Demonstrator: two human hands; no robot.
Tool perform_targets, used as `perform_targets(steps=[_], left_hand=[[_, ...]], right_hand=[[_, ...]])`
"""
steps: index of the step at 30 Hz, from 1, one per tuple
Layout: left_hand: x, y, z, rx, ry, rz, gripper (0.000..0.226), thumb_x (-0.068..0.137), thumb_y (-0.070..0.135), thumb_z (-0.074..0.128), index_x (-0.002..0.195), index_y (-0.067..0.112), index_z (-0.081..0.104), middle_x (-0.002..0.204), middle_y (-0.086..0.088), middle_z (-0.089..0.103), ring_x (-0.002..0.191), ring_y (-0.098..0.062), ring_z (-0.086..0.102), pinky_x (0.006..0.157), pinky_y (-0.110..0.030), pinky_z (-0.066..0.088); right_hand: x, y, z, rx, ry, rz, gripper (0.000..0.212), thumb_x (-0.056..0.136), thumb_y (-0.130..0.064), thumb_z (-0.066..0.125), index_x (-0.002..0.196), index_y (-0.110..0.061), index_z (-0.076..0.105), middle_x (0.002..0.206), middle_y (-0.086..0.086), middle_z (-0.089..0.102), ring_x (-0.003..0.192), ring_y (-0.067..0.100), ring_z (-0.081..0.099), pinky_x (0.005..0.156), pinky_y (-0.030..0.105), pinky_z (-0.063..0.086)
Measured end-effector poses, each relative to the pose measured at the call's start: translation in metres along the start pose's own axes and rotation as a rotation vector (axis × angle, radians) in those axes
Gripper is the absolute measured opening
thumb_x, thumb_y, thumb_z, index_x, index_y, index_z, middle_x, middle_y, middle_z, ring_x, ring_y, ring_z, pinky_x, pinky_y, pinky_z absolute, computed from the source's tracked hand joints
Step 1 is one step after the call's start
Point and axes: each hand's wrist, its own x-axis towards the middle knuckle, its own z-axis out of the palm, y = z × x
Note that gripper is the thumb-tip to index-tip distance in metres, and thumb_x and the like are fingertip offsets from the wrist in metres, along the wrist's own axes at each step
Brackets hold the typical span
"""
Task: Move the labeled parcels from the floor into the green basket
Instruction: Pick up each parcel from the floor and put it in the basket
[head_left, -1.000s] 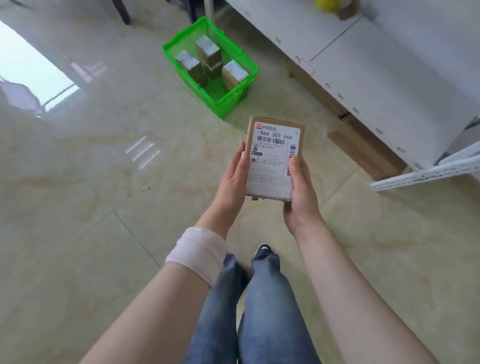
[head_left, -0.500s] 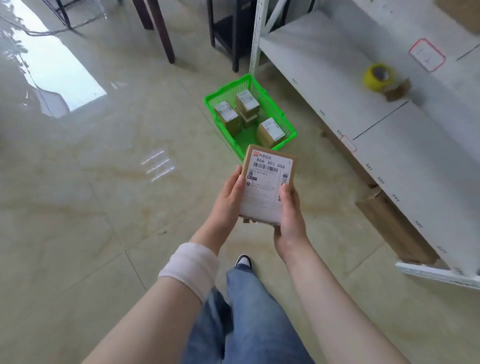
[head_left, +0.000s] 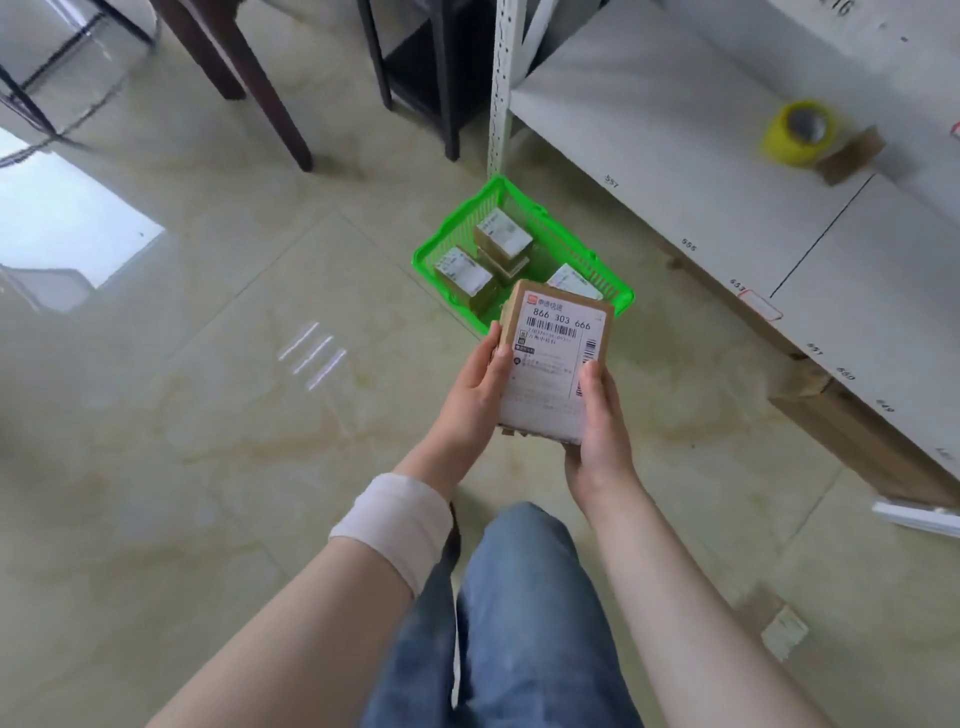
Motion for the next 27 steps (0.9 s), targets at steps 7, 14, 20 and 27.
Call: perform_targets(steps=[7, 14, 20, 27], left_hand=[[0.090, 0.026, -0.010, 0.175, -0.180, -0.109, 0.053, 0.094, 0.040, 0.042, 0.144, 0.022, 0.035, 0.146, 0.000, 0.043, 0.135, -0.016, 0.041, 0.115, -0.040, 0.030], [0.199, 0.033, 0.009, 0.177, -0.284, -0.183, 0.048, 0.097, 0.022, 0.041, 0.143, 0.012, 0.034, 0.136, -0.008, 0.052, 0.112, -0.013, 0.051, 0.091, -0.020, 0.048], [0.337, -0.027, 0.026, 0.306, -0.289, -0.242, 0.045, 0.090, 0.033, 0.052, 0.128, 0.010, 0.047, 0.113, -0.004, 0.059, 0.088, -0.009, 0.058, 0.067, -0.012, 0.051], [0.501, -0.157, 0.030, 0.435, -0.247, -0.315, 0.043, 0.087, 0.039, 0.056, 0.118, 0.011, 0.043, 0.108, -0.004, 0.056, 0.089, -0.013, 0.055, 0.068, -0.021, 0.044]], right_hand=[[0.065, -0.007, 0.024, 0.095, 0.153, 0.005, 0.038, 0.097, -0.030, 0.043, 0.132, -0.017, 0.047, 0.119, 0.006, 0.063, 0.094, 0.013, 0.063, 0.066, 0.018, 0.053], [0.163, -0.013, 0.027, 0.154, 0.201, 0.054, 0.040, 0.097, -0.027, 0.044, 0.134, -0.011, 0.044, 0.128, 0.011, 0.060, 0.104, 0.017, 0.062, 0.080, 0.028, 0.054], [0.280, 0.032, 0.010, 0.187, 0.232, 0.124, 0.042, 0.096, -0.031, 0.042, 0.137, -0.021, 0.043, 0.129, 0.002, 0.061, 0.110, 0.014, 0.060, 0.092, 0.036, 0.050], [0.441, 0.155, -0.015, 0.190, 0.199, 0.181, 0.048, 0.089, -0.035, 0.048, 0.137, -0.032, 0.041, 0.123, -0.007, 0.064, 0.102, 0.004, 0.065, 0.088, 0.039, 0.050]])
